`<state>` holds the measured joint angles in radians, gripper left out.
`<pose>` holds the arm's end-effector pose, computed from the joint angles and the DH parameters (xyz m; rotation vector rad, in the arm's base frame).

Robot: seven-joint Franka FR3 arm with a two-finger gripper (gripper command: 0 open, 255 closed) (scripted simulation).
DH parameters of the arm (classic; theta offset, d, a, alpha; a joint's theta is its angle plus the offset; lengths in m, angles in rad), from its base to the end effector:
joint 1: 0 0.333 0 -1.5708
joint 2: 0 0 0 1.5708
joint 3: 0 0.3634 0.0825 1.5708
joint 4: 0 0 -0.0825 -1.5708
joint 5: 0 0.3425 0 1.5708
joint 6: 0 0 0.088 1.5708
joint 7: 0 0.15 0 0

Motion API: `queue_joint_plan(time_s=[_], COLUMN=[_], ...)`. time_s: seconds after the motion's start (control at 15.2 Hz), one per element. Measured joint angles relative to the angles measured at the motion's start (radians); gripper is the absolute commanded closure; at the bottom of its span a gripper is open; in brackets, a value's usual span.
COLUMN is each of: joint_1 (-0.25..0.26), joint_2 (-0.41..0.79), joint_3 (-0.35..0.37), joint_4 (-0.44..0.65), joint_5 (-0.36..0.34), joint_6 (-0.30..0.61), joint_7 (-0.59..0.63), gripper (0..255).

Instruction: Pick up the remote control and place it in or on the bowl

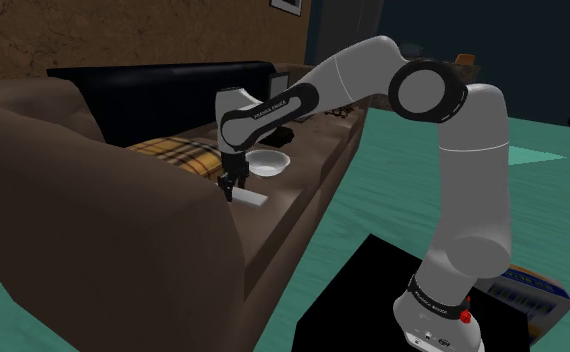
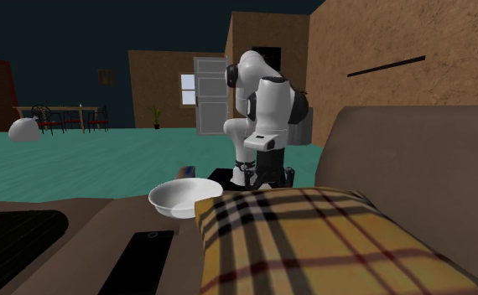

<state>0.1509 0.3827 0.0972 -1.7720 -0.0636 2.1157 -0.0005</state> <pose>0.6090 0.1431 0.3670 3.0896 0.4295 -0.0536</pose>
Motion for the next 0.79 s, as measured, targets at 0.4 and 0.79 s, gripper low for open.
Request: queue_joint_plan(time_s=[0.4,0.79], joint_1=[-0.002,-0.002], joint_2=[-0.037,-0.064], joint_3=[0.002,0.003], joint_4=[0.031,0.070], joint_5=[0.006,0.010], joint_6=[-0.068,-0.134], joint_7=[-0.005,-0.009], gripper=[255,255])
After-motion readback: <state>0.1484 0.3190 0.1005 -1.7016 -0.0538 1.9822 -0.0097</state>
